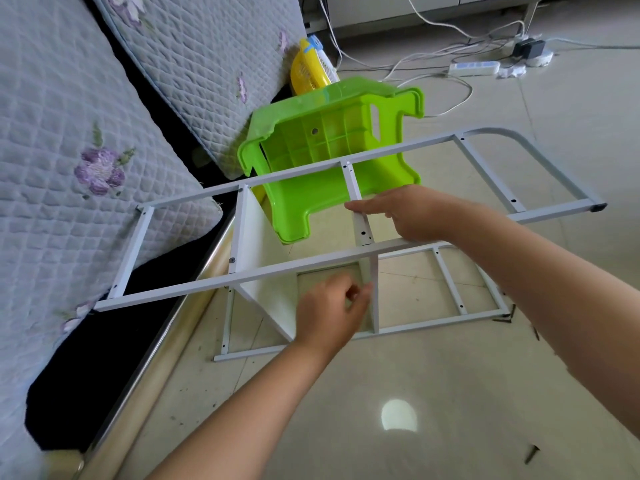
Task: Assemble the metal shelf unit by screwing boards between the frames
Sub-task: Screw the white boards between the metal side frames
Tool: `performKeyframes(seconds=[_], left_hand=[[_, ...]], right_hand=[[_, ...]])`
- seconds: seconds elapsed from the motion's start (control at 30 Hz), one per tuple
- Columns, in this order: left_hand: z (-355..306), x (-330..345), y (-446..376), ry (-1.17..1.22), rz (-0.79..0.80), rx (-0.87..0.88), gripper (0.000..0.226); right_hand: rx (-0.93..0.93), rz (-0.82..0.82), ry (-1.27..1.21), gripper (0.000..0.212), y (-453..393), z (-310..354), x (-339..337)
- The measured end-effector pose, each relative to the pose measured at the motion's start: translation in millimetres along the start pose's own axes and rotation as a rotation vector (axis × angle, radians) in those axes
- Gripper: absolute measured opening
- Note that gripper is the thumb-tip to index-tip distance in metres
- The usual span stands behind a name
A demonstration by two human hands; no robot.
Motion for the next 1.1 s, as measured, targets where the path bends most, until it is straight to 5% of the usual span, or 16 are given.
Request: performKeyframes(seconds=[0.1,0.17,0.33,0.5,0.73,1.1], left_hand=[[-16,-45,3,-0.081,-0.344,0.332,0.029],[-19,-60,-10,-0.156,-0.394,0.367,0.023],[-22,-40,-38,-0.182,-0.116,0.163,0.043],[-26,-23,-43,-0.135,-0.016,0.120,0.028],[-22,-19,-47,-0.091,0.166,0.008,0.033],[-22,-9,-71,0.136,0.388,-0.210,0.017]], right_hand=[[-0.013,-0.007,0.001,0.083,-2,-5,0],[-0.036,-0.012,-0.003,0.082,-4,-6,2],[-0.057,0.008,-0.057,0.079,-7,-8,4],[-0.029,0.028,-0.091,0.079,-3,-10,2],[-0.004,0.056,-0.188,0.077,0,-12,2],[0.256,-0.119,-0.282,0.041,13,-34,-21]])
Point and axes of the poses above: each hand's wrist, its own y-axis away from the middle knuckle, its own x-axis out of the palm, z = x × y, the point moved 7 cm from there along -y, towards the middle knuckle, and after that the axes turned 5 degrees about -y, right-handed, at the moved point
